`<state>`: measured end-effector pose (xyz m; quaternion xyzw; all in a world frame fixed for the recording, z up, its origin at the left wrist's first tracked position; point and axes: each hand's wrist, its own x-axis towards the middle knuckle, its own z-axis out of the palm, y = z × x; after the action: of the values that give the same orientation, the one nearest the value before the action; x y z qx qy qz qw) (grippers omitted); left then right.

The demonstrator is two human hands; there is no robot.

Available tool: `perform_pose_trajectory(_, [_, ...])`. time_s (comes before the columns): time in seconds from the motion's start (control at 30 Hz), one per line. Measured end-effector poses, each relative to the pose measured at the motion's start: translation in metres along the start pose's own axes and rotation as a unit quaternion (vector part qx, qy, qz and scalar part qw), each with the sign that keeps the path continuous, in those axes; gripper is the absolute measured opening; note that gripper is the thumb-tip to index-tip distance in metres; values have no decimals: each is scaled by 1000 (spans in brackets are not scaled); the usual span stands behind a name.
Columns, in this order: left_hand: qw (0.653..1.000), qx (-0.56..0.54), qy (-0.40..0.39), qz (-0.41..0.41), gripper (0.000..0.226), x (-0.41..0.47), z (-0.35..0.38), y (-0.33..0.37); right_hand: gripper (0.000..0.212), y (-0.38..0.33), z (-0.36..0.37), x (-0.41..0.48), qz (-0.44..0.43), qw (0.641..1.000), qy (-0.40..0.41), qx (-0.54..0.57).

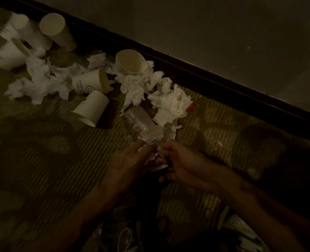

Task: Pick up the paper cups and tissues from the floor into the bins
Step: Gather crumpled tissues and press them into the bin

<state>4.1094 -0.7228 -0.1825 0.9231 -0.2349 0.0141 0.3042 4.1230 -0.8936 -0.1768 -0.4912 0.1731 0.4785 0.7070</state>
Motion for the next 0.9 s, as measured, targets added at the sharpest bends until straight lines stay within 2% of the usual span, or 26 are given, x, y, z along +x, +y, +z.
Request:
perform_pose_trajectory(0.1, [999, 1, -31, -21, 55, -3, -7, -5, 35, -4, 9, 0, -12, 995, 59, -80])
perform_pose_trajectory(0.23, [999, 35, -10, -19, 48, -1, -21, -8, 38, -22, 28, 3, -33, 975, 73, -206])
perform_pose_trajectory(0.37, [991, -37, 36, -120, 52, -1, -46, -30, 46, -45, 61, 22, -80, 939, 94, -320])
perform_pose_trajectory(0.43, [986, -12, 68, -154, 55, -4, -58, -44, 41, -59, 72, 35, -165, 900, 105, -390])
perform_pose_trajectory(0.5, [965, -17, 116, -236, 48, -5, -70, -61, 27, -78, 78, 49, -253, 856, 111, -438])
perform_pose_trajectory(0.57, [920, -92, 186, -333, 41, -2, -79, -78, 16, -96, 83, 65, -308, 801, 116, -500])
perform_pose_trajectory(0.6, [896, -132, 207, -371, 37, 0, -82, -86, 20, -103, 85, 75, -324, 768, 115, -541])
perform_pose_trajectory(0.7, [869, -203, 203, -404, 26, 5, -86, -106, 42, -115, 95, 104, -334, 668, 91, -659])
perform_pose_trajectory(0.77, [854, -254, 189, -414, 28, 7, -82, -116, 51, -116, 101, 121, -337, 614, 71, -710])
perform_pose_trajectory(0.83, [826, -288, 184, -450, 32, 9, -76, -125, 54, -113, 106, 134, -308, 588, 48, -746])
perform_pose_trajectory(0.9, [791, -328, 188, -481, 30, 14, -73, -132, 57, -107, 107, 144, -271, 576, 38, -770])
